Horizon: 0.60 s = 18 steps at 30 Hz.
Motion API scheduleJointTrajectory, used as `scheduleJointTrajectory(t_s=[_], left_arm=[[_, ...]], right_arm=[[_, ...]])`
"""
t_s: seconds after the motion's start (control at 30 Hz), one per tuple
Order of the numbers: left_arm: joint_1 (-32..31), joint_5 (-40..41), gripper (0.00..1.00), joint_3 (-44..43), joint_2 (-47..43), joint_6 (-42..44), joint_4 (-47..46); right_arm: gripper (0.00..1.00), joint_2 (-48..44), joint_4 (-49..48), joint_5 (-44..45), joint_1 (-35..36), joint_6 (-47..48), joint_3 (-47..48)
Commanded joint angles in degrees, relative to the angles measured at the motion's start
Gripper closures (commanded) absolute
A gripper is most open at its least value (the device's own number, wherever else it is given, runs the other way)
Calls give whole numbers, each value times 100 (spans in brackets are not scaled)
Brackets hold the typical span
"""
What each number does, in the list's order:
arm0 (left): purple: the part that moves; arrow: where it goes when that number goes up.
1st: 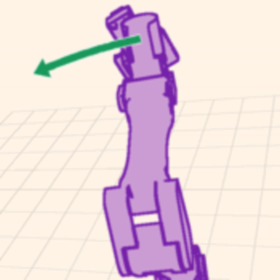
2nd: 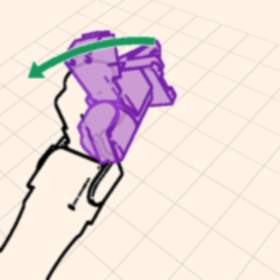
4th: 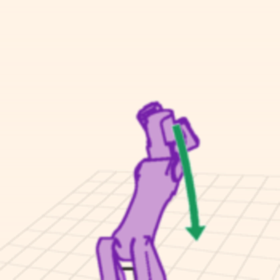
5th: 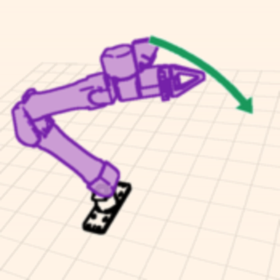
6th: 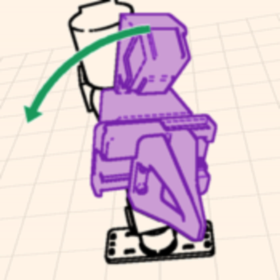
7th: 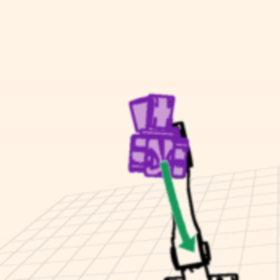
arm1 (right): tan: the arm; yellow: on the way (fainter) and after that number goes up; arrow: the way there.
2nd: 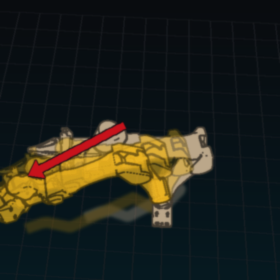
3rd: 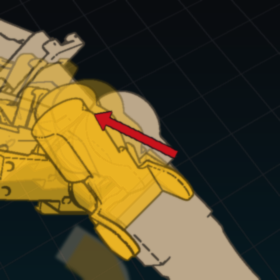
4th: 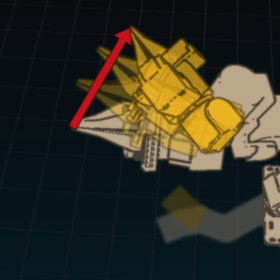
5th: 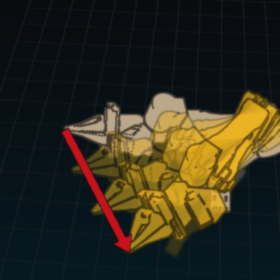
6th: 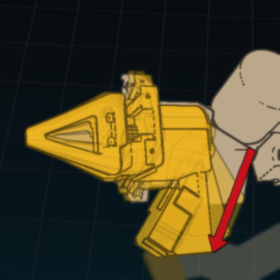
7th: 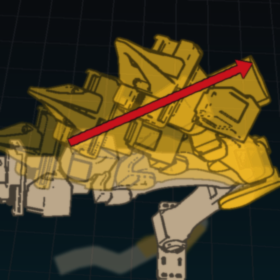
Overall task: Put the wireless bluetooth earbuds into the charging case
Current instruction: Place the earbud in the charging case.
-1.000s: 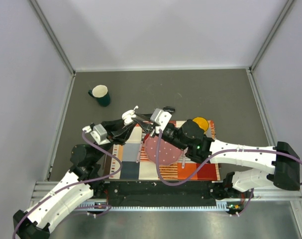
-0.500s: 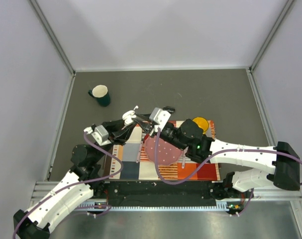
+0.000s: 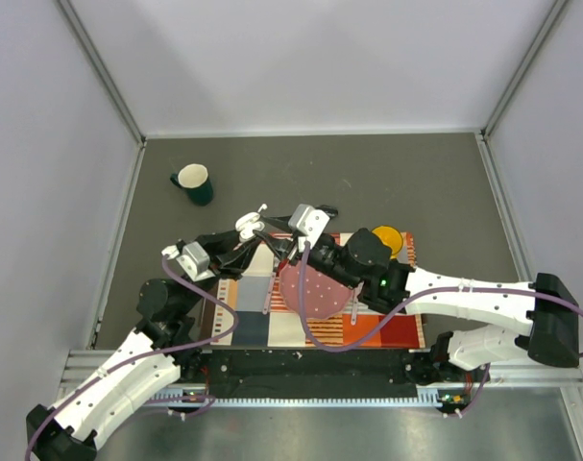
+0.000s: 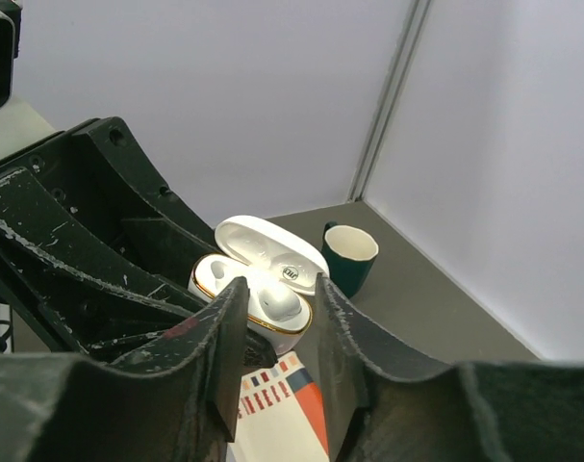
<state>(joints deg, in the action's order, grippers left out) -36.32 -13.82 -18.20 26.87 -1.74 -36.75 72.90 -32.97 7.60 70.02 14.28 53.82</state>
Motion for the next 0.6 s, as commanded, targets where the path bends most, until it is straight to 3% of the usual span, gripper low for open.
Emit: scheduleJointTrajectory(t_s=[0.0,0.1,0.4,0.57], left_arm=[[2,82,100,-26,-59,33,-623],[2,82,100,-26,-77,33,-605],[2,90,100,-26,-103,33,-570],[2,117,100,9,-138,33,-552]], right_arm=[[64,-13,274,-30,126,-163,269],[59,-13,274,-4,117,-180,278],[55,-66,212,31,126,-268,260],[45,-127,186,145,117,-356,287]])
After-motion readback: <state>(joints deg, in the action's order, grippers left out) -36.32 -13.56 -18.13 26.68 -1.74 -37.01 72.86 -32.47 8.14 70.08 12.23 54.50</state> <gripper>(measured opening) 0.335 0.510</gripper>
